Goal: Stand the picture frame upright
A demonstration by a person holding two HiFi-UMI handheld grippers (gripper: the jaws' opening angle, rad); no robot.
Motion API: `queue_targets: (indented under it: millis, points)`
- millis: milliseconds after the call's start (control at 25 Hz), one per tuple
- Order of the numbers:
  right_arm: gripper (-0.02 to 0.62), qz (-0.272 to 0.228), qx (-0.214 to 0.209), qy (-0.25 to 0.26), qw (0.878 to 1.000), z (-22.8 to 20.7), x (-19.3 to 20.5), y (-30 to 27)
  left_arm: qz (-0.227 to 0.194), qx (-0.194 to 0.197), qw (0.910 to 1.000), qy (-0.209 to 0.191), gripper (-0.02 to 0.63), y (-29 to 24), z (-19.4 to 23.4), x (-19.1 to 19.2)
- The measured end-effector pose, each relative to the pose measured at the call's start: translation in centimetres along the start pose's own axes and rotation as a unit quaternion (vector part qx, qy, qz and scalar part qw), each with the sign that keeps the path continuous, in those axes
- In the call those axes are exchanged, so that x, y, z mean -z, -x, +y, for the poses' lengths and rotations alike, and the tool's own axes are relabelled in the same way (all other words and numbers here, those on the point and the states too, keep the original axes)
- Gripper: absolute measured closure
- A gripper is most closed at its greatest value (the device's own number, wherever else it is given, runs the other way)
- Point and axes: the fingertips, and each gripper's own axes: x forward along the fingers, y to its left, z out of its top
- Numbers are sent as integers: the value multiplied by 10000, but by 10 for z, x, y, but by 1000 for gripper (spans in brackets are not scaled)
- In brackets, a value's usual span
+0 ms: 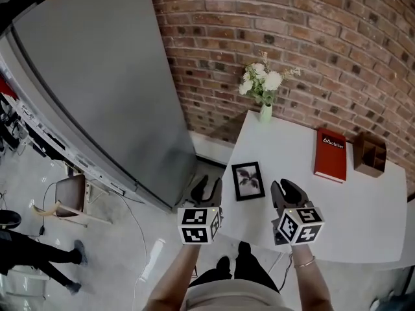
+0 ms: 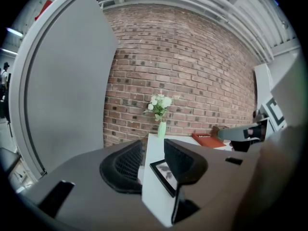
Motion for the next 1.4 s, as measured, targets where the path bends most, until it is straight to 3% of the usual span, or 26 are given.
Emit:
queue_targets:
  millis: [600,1120,1400]
  points:
    - [503,395,-565,53,9976,-33,4,-63,322,-534,9979,202,476,-54,5,14]
    - [505,690,-704,-99,9951,-41,21,-82,1136,-465,9920,303,485,-101,-12,73]
    - [504,731,-627,-180,9952,-48,25,-79,1780,-450,9819,472,486,-119,-22,122]
